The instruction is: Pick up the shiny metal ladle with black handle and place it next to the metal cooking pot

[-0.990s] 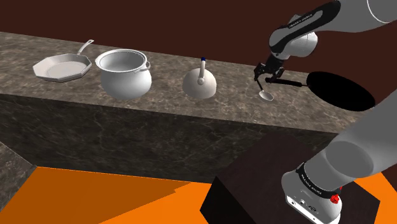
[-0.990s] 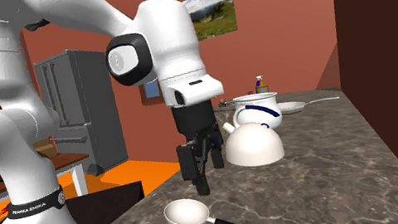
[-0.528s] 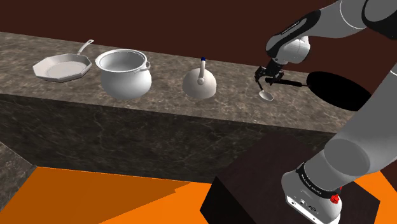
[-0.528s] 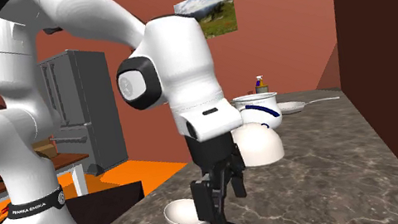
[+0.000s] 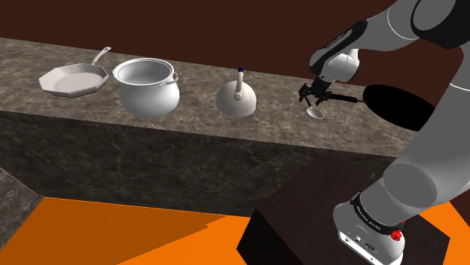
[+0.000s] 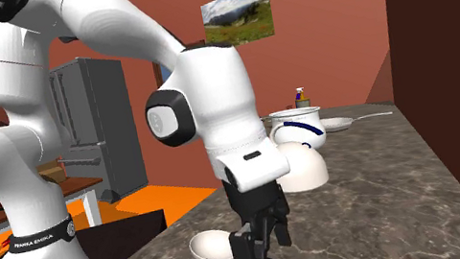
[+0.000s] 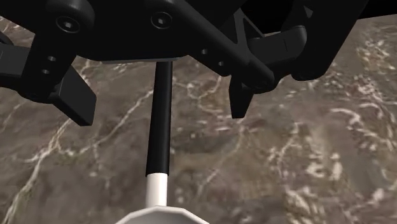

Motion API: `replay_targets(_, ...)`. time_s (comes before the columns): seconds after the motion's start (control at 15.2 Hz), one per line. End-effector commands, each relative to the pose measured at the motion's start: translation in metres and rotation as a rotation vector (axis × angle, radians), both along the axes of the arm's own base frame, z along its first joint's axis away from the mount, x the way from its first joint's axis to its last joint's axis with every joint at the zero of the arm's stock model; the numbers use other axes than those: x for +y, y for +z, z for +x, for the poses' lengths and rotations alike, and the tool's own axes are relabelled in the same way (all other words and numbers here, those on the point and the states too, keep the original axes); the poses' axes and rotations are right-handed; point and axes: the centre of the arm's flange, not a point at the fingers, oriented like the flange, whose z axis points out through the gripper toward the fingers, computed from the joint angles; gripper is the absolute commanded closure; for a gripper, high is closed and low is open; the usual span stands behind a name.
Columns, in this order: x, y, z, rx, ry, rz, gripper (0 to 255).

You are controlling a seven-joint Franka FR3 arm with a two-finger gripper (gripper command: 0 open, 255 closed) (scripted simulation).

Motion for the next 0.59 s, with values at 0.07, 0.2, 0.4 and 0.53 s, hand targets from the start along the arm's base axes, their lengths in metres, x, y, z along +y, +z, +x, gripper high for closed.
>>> replay_targets(0.07,0.0001,-0.0008,0.0001,0.000,0.000,0.000,0)
replay_targets(0.2,0.0001,-0.0008,0.0001,0.000,0.000,0.000,0)
replay_targets(0.4,0.0001,-0.0007,0.0000,0.000,0.000,0.000,255)
replay_targets(0.53,0.0004,-0.0007,0.0004,0.000,0.000,0.000,255)
